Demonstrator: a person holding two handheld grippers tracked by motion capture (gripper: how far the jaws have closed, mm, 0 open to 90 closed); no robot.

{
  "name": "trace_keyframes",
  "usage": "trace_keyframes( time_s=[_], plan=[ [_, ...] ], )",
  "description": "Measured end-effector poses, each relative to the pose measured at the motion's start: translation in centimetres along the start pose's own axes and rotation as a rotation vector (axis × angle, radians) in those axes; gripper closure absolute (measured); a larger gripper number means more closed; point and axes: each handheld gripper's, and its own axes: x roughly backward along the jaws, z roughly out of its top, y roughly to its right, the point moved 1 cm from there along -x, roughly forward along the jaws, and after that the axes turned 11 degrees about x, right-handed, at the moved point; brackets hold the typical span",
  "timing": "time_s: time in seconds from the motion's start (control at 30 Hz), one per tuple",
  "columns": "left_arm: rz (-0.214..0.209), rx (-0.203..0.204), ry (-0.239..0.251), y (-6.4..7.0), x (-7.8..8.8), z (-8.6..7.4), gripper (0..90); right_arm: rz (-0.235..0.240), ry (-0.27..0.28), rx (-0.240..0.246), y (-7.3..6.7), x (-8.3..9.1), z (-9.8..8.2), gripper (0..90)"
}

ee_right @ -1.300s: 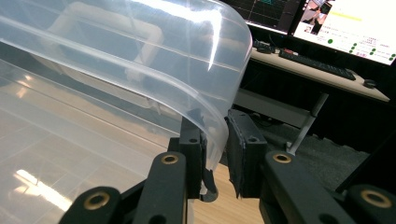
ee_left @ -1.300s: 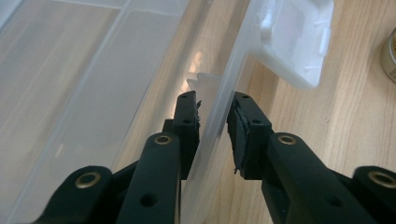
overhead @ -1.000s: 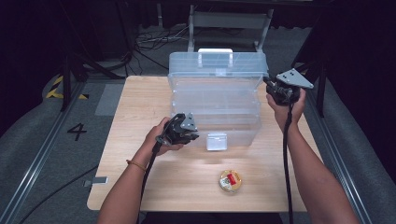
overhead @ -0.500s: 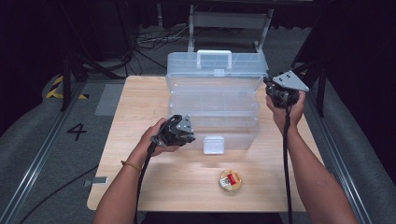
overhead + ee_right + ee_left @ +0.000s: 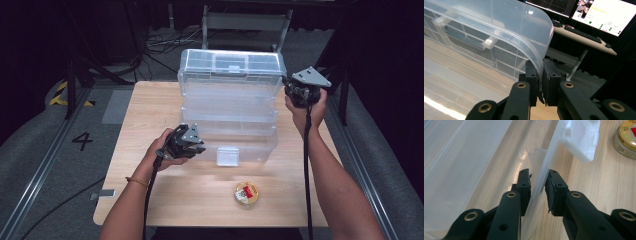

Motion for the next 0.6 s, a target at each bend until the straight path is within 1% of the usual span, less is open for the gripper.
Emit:
trace_keyframes(
  time_s=[0.07, 0.13, 0.17, 0.23, 0.33, 0.37, 0.43, 0.5, 0.6],
  plan=[
    [0.001, -0.001, 0.002, 0.0, 0.0, 0.0, 74.9, 0.009, -0.005, -0.010, 0.2, -0.3, 0.2, 85.1],
    [-0.001, -0.001, 0.000, 0.0, 0.0, 0.0, 74.8, 0.008, -0.008, -0.007, 0.3, -0.5, 0.3, 85.1],
    [0.000, 0.000, -0.001, 0.0, 0.0, 0.0, 74.8, 0.021, -0.011, -0.013, 0.6, -1.0, 0.5, 85.2],
    [0.000, 0.002, 0.000, 0.0, 0.0, 0.0, 74.7, 0.025, -0.012, -0.017, 0.7, -1.1, 0.5, 85.2],
    [-0.006, 0.009, 0.010, -0.1, 0.0, -0.1, 74.8, 0.048, -0.015, -0.031, 1.3, -1.8, 0.7, 85.3],
    [-0.006, 0.006, 0.010, -0.1, 0.0, -0.1, 74.8, 0.056, -0.020, -0.037, 1.4, -2.0, 0.8, 85.2],
    [-0.009, 0.011, 0.008, -0.1, 0.0, -0.1, 74.9, 0.072, -0.025, -0.044, 1.8, -2.4, 1.0, 85.3],
    [-0.009, 0.003, 0.011, -0.2, 0.0, -0.1, 75.0, 0.084, -0.031, -0.046, 2.1, -2.8, 1.1, 85.3],
    [-0.011, 0.005, 0.015, -0.2, 0.0, -0.1, 75.0, 0.097, -0.035, -0.060, 2.4, -3.3, 1.2, 85.4]
  ],
)
